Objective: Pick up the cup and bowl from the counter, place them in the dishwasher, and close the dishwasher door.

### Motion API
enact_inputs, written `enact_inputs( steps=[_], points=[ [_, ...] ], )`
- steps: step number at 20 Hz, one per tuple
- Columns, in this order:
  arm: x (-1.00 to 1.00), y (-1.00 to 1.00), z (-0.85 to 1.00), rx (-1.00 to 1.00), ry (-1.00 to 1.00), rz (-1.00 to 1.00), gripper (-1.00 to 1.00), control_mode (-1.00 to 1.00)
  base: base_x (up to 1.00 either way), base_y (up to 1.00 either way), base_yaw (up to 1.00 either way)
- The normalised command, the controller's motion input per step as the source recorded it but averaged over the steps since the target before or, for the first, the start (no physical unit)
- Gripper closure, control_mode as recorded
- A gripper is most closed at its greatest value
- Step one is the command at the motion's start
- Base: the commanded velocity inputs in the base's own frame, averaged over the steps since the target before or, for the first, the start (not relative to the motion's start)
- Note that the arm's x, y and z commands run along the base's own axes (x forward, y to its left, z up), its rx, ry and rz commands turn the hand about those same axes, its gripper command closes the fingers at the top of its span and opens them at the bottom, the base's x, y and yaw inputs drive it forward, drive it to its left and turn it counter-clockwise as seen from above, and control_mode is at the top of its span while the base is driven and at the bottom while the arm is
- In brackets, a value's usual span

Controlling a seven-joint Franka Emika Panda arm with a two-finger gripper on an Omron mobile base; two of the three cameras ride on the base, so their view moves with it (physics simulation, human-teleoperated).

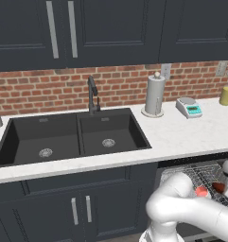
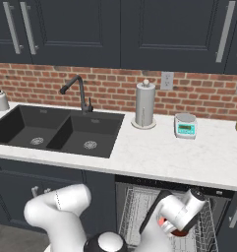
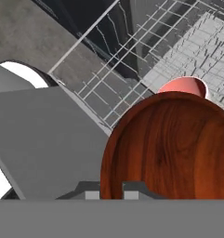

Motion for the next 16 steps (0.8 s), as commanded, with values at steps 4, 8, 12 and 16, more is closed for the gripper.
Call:
enact_inputs(
  steps=[4, 8, 12, 16],
  points=[
    [0.27, -0.35, -0.01, 0.0, 0.0, 0.0, 1.0, -1.0, 0.0, 0.0, 0.0],
    [0.42, -0.19, -0.09, 0.0, 0.01, -0.02, 1.0, -1.0, 0.0, 0.0, 0.0],
    [0.53, -0.06, -0.23, 0.0, 0.04, -0.01, 1.0, -1.0, 0.0, 0.0, 0.0],
    [0.49, -0.09, -0.39, 0.0, 0.05, -0.02, 1.0, -1.0, 0.0, 0.0, 0.0]
  ],
)
